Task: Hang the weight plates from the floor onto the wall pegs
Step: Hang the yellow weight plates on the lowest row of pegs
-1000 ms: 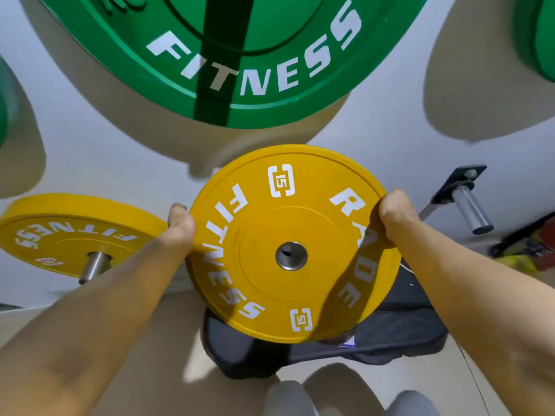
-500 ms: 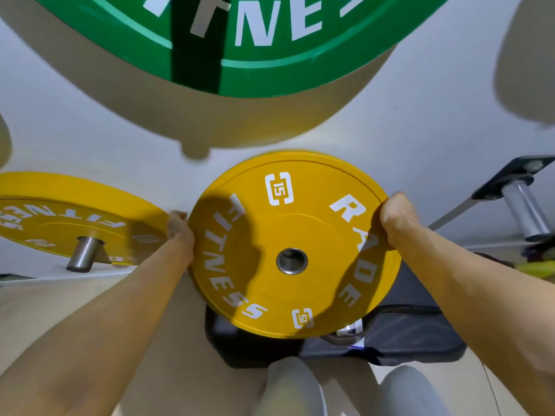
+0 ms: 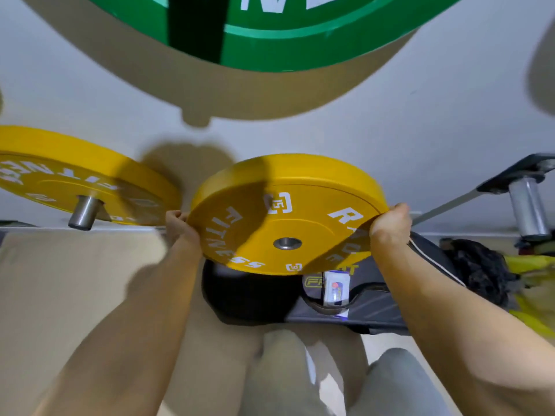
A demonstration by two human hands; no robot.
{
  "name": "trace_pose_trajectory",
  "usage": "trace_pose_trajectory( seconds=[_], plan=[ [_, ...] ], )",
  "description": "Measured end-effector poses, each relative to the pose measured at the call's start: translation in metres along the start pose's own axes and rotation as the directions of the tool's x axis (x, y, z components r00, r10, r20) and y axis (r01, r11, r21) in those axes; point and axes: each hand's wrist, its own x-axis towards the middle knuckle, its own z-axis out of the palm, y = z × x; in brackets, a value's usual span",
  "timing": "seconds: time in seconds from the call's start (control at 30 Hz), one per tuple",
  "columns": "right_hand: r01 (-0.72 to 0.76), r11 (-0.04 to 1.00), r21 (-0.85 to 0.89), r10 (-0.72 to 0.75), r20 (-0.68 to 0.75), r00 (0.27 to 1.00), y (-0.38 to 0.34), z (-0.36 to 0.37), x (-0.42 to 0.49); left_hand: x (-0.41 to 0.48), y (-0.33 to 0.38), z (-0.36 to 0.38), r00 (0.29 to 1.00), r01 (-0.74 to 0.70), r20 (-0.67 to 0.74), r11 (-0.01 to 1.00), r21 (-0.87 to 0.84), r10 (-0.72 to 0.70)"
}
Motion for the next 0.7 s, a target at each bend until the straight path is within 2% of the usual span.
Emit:
trace_pose_trajectory(
  seconds=[0.1,0.13,0.2,0.23,0.27,0.37,0.47,0.6,0.7],
  plan=[
    [-0.252,0.931,0.266,0.221,0.14,0.965,0.011,0.009,-0.007,-0.007,-0.011,-0.005,0.992,0.121,0.035,0.99,-0.066,-0.118],
    [-0.385,0.845,0.373,0.337,0.187,0.923,0.012,0.01,-0.006,-0.007,-0.012,-0.005,0.976,0.204,0.091,0.978,-0.046,-0.2],
    [-0.633,0.555,0.54,0.521,0.367,0.771,0.007,0.01,-0.011,-0.01,-0.002,0.0,0.917,0.326,0.247,0.945,-0.007,-0.314],
    [-0.683,0.459,0.567,0.509,0.463,0.726,-0.001,0.005,-0.018,-0.012,0.006,0.006,0.892,0.346,0.302,0.938,0.021,-0.336],
    [-0.702,0.415,0.578,0.478,0.518,0.709,-0.01,0.002,-0.024,-0.013,0.013,0.012,0.879,0.35,0.326,0.935,0.053,-0.347],
    [-0.725,0.287,0.626,0.422,0.597,0.682,-0.018,0.002,-0.021,-0.014,0.029,0.025,0.887,0.343,0.306,0.937,0.064,-0.346],
    [-0.723,0.286,0.628,0.437,0.586,0.682,-0.02,0.009,-0.013,-0.01,0.028,0.03,0.888,0.333,0.312,0.94,0.074,-0.339],
    [-0.712,0.348,0.609,0.426,0.574,0.699,-0.038,0.017,0.008,0.001,0.032,0.046,0.9,0.326,0.282,0.942,0.074,-0.333],
    [-0.671,0.4,0.624,0.416,0.529,0.74,-0.056,0.023,0.024,0.011,0.03,0.061,0.899,0.325,0.286,0.943,0.067,-0.33]
  ],
)
